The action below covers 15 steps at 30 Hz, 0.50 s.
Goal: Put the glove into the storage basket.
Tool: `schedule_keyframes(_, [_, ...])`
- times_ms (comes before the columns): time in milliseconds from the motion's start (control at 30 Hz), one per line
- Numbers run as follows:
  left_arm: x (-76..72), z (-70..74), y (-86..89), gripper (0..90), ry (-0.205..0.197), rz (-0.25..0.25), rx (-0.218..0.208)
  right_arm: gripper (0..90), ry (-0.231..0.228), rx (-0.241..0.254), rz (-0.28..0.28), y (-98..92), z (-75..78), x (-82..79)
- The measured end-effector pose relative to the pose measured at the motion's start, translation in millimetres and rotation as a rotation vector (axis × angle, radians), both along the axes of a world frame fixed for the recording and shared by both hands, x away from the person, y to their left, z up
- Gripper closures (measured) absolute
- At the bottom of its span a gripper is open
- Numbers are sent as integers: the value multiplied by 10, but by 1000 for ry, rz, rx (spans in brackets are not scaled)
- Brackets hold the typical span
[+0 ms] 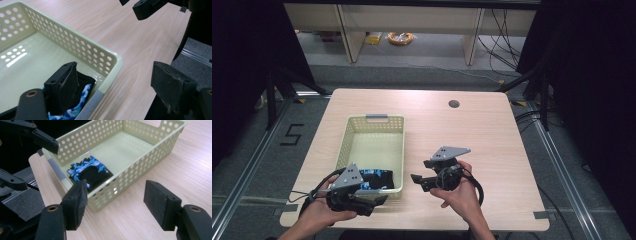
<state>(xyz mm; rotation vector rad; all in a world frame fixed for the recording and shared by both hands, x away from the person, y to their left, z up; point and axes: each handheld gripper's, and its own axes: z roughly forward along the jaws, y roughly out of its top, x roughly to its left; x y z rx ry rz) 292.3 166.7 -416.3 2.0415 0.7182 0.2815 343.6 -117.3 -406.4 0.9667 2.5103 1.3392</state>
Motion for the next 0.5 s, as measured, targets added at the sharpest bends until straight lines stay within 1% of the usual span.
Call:
schedule_keyframes(33, [-14,6,-7,212,13,0,8,356,4,-6,-3,-16,2,-7])
schedule_keyframes(67, [-27,2,-21,212,9,-5,11,353,4,-5,-9,-27,-2,-16])
schedule_keyframes(100, [-36,-17,-38,212,12,-4,-9,353,-2,-4,-10,-40,-8,-20])
schedule_keyframes(133, [-46,-25,-52,213,21,-13,0,351,14,-1,-13,-55,0,-43])
schedule_keyframes(167, [-46,-25,-52,212,21,-13,0,349,-9,-6,-7,-67,-9,-36])
schedule_keyframes(200, [-56,-60,-78,212,28,-13,-21,347,13,5,-13,-68,-2,-54])
schedule_keyframes(233, [-56,-60,-78,212,28,-13,-21,347,13,5,-13,-68,-2,-54])
schedule_keyframes(267, [-54,-77,-84,212,23,-21,-23,345,-4,-3,-9,-79,-6,-51])
schedule_keyframes(300, [-65,-84,-92,213,34,-14,-22,345,-19,-4,10,-89,-6,-48])
schedule_keyframes(333, [-73,-108,-107,213,36,-8,-47,344,-20,-2,11,-93,-9,-52])
schedule_keyframes(367, [-75,-111,-108,213,39,-21,-42,343,-5,0,0,-96,-4,-70])
schedule_keyframes(400, [-86,-127,-123,213,39,-14,-61,342,-14,3,8,-103,-8,-73])
schedule_keyframes(433, [-90,-129,-128,213,45,-21,-56,341,1,2,-3,-105,-3,-94])
schedule_keyframes(467, [-91,-142,-140,213,37,-22,-65,340,-4,1,-3,-117,-10,-98])
schedule_keyframes(500, [-92,-158,-156,213,45,-24,-83,340,-8,0,-8,-126,-17,-104])
